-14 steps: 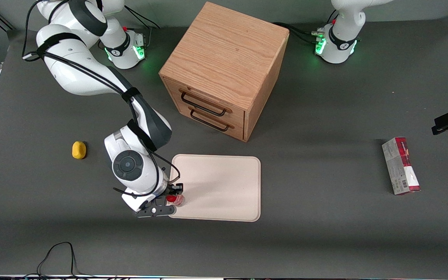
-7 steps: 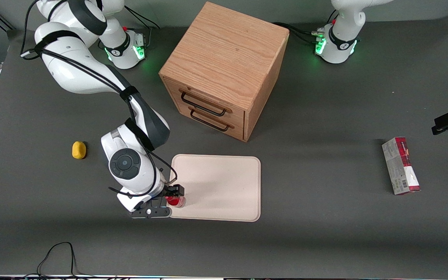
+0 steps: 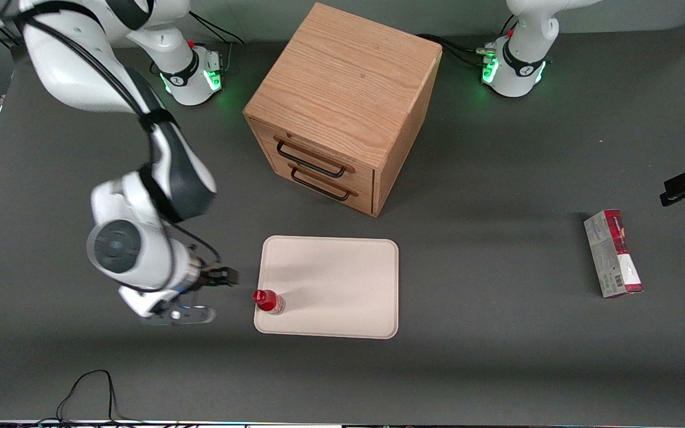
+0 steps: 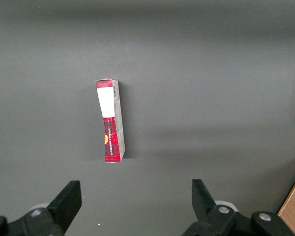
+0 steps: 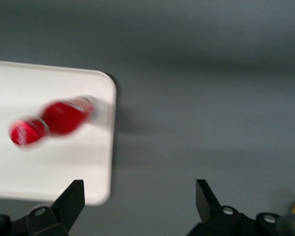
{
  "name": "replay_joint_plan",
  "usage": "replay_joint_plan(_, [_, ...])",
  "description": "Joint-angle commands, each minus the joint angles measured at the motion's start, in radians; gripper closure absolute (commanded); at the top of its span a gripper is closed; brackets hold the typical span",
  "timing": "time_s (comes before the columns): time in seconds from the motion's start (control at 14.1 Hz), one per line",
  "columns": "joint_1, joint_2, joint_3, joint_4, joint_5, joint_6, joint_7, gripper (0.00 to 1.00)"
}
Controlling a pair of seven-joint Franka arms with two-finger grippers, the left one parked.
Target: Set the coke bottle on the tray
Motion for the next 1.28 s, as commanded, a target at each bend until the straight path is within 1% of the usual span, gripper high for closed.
replay_joint_plan(0.0, [0.015,-0.328,-0.091,-0.331,0.049,-0.022,-0.062,0.0])
replay_joint_plan(0.14, [0.015,-0.446,-0.125,-0.393,0.062,-0.097,-0.091,0.0])
replay_joint_plan(0.28, [0.015,-0.531,-0.154,-0.407,0.11,-0.159,-0.107,0.0])
replay_joint_plan(0.43, [0.017,-0.629,-0.168,-0.474,0.127,-0.168,-0.104,0.0])
replay_joint_plan(0.57, [0.018,-0.712,-0.179,-0.555,0.127,-0.159,-0.101,0.0])
replay_joint_plan(0.64, [0.021,-0.72,-0.197,-0.559,0.131,-0.156,-0.101,0.0])
replay_joint_plan(0.85, [0.023,-0.723,-0.202,-0.579,0.132,-0.099,-0.098,0.0])
replay_joint_plan(1.2, [0.018,-0.75,-0.205,-0.585,0.13,-0.107,-0.107,0.0])
